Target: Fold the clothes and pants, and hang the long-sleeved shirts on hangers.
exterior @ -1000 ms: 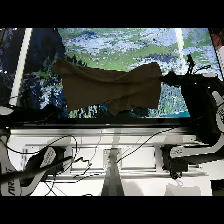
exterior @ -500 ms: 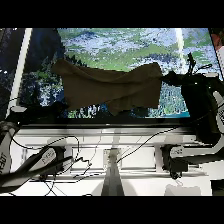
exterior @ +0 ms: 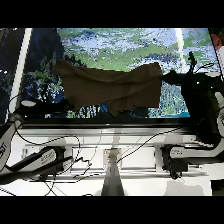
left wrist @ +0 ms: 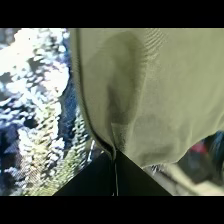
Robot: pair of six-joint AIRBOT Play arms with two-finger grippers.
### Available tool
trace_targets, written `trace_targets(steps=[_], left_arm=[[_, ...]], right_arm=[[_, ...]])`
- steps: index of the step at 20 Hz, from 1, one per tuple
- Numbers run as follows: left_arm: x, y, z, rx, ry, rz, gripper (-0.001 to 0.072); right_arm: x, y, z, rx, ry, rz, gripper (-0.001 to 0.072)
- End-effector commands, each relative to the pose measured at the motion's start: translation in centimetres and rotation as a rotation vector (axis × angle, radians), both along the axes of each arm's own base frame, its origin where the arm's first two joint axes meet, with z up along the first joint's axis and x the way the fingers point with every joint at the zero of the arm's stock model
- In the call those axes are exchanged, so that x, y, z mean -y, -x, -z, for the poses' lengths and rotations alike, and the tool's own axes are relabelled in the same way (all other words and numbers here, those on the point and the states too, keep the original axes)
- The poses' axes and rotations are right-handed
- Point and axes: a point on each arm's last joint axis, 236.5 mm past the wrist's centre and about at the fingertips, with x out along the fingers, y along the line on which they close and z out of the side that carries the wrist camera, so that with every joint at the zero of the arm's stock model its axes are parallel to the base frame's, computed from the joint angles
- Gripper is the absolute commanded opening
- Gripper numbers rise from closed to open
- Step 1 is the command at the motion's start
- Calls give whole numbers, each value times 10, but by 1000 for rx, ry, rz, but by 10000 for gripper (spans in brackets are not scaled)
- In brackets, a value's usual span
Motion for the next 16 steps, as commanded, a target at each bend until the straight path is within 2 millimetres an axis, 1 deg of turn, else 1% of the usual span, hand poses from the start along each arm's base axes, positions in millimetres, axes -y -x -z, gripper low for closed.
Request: trace_targets(steps=[1, 2, 3, 4, 5, 6, 7, 8, 9, 11, 12, 14, 16], left_arm=[[22, -44, -74, 145, 108, 105, 20], [21, -67, -109, 253, 103, 134, 20], [19, -93, -154, 375, 99, 133, 19], [19, -114, -202, 499, 100, 123, 20], [15, -130, -254, 631, 85, 112, 20], [11, -138, -305, 761, 45, 107, 20], [6, -140, -352, 875, 3, 99, 20], [0, -136, -394, 979, -38, 86, 20], [-7, -127, -437, 1086, -86, 59, 20], [-30, -102, -509, 1274, -187, -45, 20], [-44, -84, -538, 1356, -243, -118, 20], [-64, -44, -581, 1480, -355, -224, 20], [-74, -5, -610, 1571, -474, -303, 20]], right_arm=[[0, -3, -49, 128, 41, -5, 9], [1, -5, -71, 184, 67, 0, 9], [3, -6, -96, 250, 101, 6, 9], [4, -5, -125, 322, 132, 13, 9], [3, -3, -153, 391, 160, 15, 9], [1, 2, -182, 462, 190, 15, 9], [0, 9, -214, 542, 235, 13, 9], [-1, 18, -244, 616, 290, 11, 10], [0, 28, -272, 686, 350, 15, 9], [4, 51, -329, 830, 496, 48, 10], [3, 67, -358, 899, 557, 68, 9], [-7, 106, -408, 1023, 637, 94, 9], [-22, 149, -449, 1140, 672, 125, 9]])
